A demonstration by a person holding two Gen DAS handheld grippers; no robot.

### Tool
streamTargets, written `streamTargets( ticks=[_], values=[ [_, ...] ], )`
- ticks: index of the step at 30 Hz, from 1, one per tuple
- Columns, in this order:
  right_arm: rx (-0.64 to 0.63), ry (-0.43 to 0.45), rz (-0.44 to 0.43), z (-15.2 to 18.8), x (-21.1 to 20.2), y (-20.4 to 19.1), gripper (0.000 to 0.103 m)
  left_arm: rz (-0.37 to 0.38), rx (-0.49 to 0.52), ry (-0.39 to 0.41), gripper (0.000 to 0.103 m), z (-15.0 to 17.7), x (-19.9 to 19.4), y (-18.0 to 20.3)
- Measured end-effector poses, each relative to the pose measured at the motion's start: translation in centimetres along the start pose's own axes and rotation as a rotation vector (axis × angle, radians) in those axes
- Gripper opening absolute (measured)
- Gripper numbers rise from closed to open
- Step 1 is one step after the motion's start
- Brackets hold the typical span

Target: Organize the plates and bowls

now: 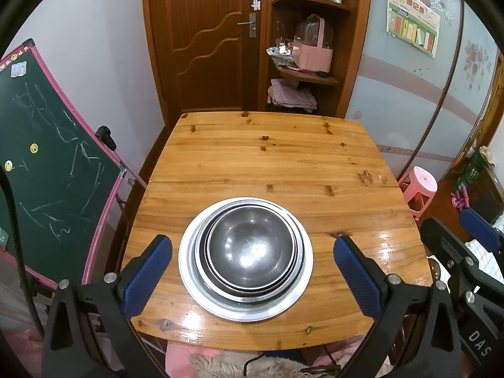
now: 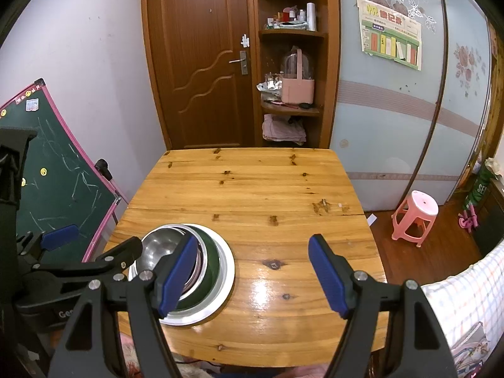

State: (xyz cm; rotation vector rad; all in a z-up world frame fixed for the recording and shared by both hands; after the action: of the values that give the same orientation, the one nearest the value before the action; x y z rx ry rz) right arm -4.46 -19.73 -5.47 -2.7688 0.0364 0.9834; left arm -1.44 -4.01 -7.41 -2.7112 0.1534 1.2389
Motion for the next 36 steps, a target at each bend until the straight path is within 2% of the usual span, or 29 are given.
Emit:
streamTargets(
  ticks=[13, 36],
  values=[
    [0.000, -0.001, 0.004, 0.11, 0.12, 0.22, 0.074, -0.026, 0.006, 0.006, 0.102, -0.06, -0.07, -0.16],
    [0.012, -0.021, 0.004, 0.36, 0.95, 0.90, 0.074, -0.018, 0.009, -0.016, 0.102, -0.15, 0.49, 0.10]
  ],
)
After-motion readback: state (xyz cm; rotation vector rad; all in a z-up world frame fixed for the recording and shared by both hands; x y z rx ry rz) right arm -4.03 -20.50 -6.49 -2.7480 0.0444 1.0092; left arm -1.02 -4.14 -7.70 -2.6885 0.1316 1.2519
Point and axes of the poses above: each gripper's, at about its wrist camera, not at the fingertips, and x roughly the way its jaws point, y to its right, z to its underside, the point moved 5 cm from there along x, roughly the way its jaws point, and after that the axes turned 11 degrees about x, right-handed, at the moved point
